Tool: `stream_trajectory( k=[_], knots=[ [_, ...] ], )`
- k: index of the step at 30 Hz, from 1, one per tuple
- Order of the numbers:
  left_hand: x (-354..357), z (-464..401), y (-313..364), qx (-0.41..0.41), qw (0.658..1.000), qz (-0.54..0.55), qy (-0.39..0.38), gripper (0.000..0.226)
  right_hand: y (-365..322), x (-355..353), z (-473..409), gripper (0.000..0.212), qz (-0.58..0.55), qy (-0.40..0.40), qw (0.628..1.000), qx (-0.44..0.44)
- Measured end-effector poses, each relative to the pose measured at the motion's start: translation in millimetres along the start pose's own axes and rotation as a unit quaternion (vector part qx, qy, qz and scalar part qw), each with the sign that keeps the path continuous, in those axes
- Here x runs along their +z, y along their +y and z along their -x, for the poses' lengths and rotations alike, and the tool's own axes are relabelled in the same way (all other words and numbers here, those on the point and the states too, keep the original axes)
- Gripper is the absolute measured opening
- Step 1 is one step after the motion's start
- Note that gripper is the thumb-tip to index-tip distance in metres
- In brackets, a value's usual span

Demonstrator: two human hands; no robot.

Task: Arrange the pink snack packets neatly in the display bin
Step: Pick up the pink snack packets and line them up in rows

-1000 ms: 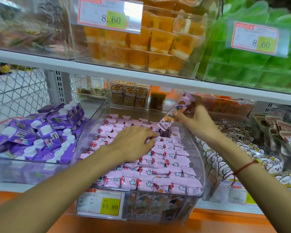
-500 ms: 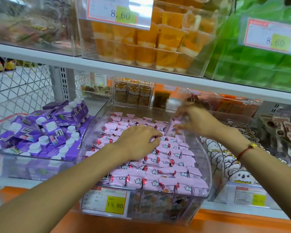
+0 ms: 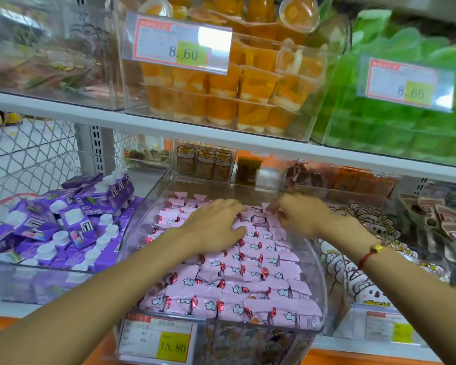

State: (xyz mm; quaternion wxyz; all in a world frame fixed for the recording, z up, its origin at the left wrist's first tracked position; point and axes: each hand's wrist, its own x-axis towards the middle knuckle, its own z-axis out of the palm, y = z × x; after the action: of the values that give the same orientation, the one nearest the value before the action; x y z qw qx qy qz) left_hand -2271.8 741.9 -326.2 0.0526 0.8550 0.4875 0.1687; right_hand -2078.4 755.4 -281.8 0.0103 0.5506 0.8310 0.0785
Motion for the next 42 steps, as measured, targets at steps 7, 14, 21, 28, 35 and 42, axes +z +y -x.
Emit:
stream_trajectory(
  k=[7, 14, 21, 28, 35, 42],
  knots=[
    [6, -15, -2, 0.021, 0.995, -0.045, -0.088, 0.044, 6, -7, -15, 0.036, -0.023, -0.129, 0.991, -0.027],
    [7, -15, -3, 0.045, 0.995, -0.069, -0.065, 0.043, 1, 6, -37, 0.023, 0.011, -0.012, 1.0, -0.015],
    [8, -16, -2, 0.045, 0.993, -0.075, -0.076, 0.043, 4, 6, -43, 0.02, -0.059, -0.024, 0.998, 0.001],
    [4, -16, 0, 0.044, 0.991, -0.07, -0.101, 0.043, 2, 14, -35, 0.016, -0.042, 0.058, 0.996, -0.051],
    [2, -13, 1, 0.037, 0.991, -0.068, -0.105, 0.043, 4, 4, -32, 0.014, -0.159, 0.155, 0.975, -0.03],
    [-12, -21, 8, -0.094, 0.976, 0.189, 0.051, 0.05, -1, 2, -14, 0.018, -0.419, 0.416, 0.796, 0.13]
  ],
)
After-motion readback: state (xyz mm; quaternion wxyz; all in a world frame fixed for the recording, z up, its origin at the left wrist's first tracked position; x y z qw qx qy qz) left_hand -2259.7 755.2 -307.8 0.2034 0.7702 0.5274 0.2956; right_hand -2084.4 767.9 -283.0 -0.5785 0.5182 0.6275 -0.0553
